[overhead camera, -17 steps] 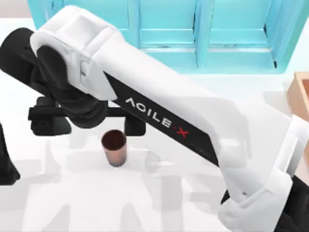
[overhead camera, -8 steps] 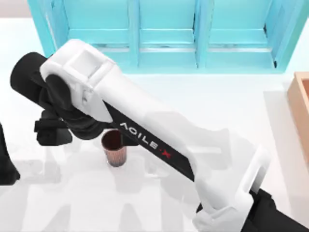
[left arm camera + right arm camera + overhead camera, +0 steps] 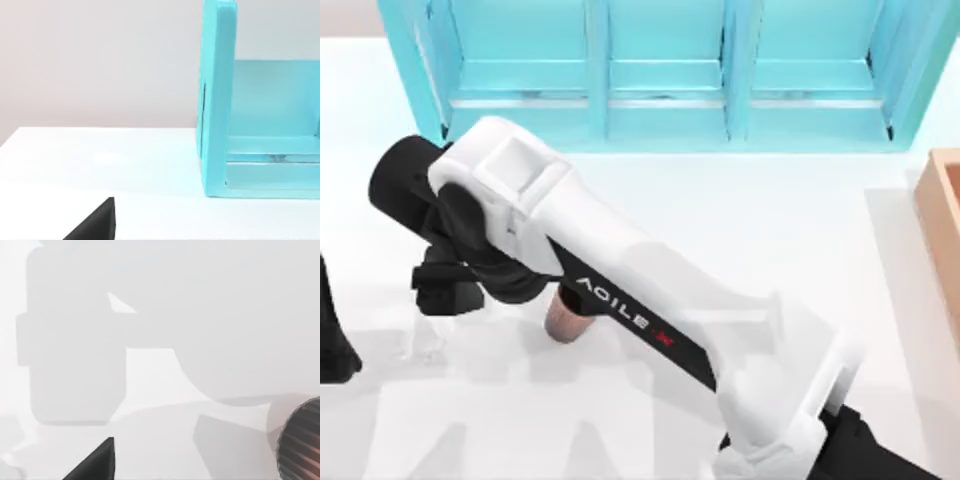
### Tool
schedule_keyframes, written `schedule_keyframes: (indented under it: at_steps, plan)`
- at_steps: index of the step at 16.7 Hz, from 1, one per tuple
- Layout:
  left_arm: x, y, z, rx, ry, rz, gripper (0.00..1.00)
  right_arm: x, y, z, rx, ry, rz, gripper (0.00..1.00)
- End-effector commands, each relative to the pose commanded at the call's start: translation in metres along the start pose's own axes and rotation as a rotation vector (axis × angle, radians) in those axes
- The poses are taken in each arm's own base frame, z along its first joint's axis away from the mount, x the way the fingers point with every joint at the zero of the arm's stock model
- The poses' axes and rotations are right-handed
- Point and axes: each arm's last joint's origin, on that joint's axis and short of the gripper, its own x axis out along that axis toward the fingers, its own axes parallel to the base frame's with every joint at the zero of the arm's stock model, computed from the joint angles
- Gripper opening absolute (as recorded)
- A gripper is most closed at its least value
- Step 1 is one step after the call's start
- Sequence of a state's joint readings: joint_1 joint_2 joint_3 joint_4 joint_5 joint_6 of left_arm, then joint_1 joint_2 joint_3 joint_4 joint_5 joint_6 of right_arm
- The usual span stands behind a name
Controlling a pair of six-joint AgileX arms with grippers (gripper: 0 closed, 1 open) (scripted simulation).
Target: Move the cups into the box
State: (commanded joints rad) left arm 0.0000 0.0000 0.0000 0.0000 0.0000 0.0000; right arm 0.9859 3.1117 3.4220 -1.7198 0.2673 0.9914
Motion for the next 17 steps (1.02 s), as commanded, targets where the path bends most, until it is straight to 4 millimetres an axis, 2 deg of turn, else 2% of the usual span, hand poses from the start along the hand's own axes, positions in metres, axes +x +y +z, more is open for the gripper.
schedule_keyframes:
  at_steps: [1, 14, 17]
  plan:
    - [0.0000, 0.0000, 0.0000, 0.000, 0.000, 0.000, 1.00, 0.0000, 0.0000, 0.0000, 0.000, 0.000, 0.000, 1.00]
    - [0.0000, 0.0000, 0.0000, 0.000, 0.000, 0.000, 1.00, 0.0000, 0.0000, 0.0000, 0.000, 0.000, 0.000, 0.02]
    - [0.0000, 0.0000, 0.0000, 0.000, 0.000, 0.000, 1.00, 0.0000, 0.0000, 0.0000, 0.000, 0.000, 0.000, 0.00]
